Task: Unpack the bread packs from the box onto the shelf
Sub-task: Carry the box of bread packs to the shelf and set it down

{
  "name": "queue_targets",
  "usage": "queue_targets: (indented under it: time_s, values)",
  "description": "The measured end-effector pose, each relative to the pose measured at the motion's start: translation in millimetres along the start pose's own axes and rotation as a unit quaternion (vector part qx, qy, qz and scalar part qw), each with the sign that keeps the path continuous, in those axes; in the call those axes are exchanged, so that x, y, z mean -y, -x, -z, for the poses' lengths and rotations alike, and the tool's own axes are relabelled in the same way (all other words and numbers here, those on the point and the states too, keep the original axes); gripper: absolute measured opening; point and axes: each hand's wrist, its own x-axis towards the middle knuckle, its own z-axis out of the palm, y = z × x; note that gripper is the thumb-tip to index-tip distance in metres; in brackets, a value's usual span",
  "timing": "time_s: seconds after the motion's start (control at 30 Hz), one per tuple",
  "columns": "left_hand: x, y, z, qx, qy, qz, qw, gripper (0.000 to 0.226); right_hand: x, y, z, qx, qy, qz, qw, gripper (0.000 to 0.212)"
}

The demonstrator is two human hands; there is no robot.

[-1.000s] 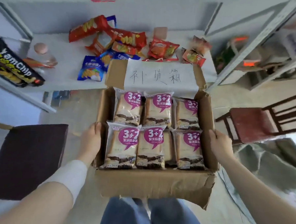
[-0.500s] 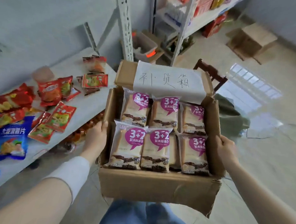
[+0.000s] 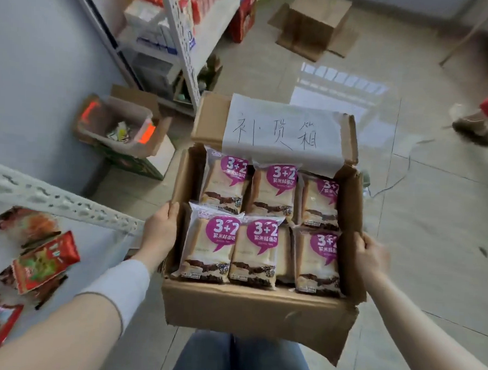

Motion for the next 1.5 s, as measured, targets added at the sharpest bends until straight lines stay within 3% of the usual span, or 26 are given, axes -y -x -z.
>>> queue_targets:
  time_s: [0.47,0.63,0.93,1.13,1.2,1.3,1.37,1.43,1.5]
  values:
    - [32.0,-254.8,-190.4,0.091,-0.062,-0.020,0.994,0.039,-59.8,-203.6,-167.1,-0.024,0.018,-0.129,0.991,0.036]
    - [48.1,-271.2,-209.6,0.093,-0.079,-0.018,0.992,0.038,-73.1,-217.1,-189.0,-0.024,0.045,-0.128,0.990,0.025]
    - [43.9,-260.5,-212.0,0.105,-0.063,0.014,0.992,0.035,-72.7,-212.1,-197.3,-0.022,0.022,-0.133,0.991,0.023]
    - [27.5,-248.8,-212.4,0.116,0.008,0.089,0.989,0.044,-65.7,-207.1,-195.8,0.013,0.010,-0.170,0.985,0.044]
    - [16.7,-236.5,-206.7,0.066,0.020,0.048,0.996,0.052,-63.5,-197.1,-193.7,0.008,0.047,-0.150,0.988,0.058]
    - [0.2,-206.7,-200.6,0.041,0.038,-0.015,0.998,0.068,-43.0,-158.2,-201.4,-0.065,0.090,0.026,0.993,0.064]
    - [2.4,-195.0,-203.7,0.087,0.037,0.000,0.996,0.075,-29.2,-130.1,-221.3,0.021,0.089,0.065,0.994,0.062]
    - [13.4,-196.5,-208.6,0.113,0.028,0.033,0.993,0.079,-21.6,-112.9,-246.9,0.154,0.087,0.015,0.984,0.068]
    - [20.0,-200.7,-211.3,0.123,0.014,0.056,0.991,0.075,-21.1,-108.8,-269.8,0.183,0.074,-0.056,0.979,0.075]
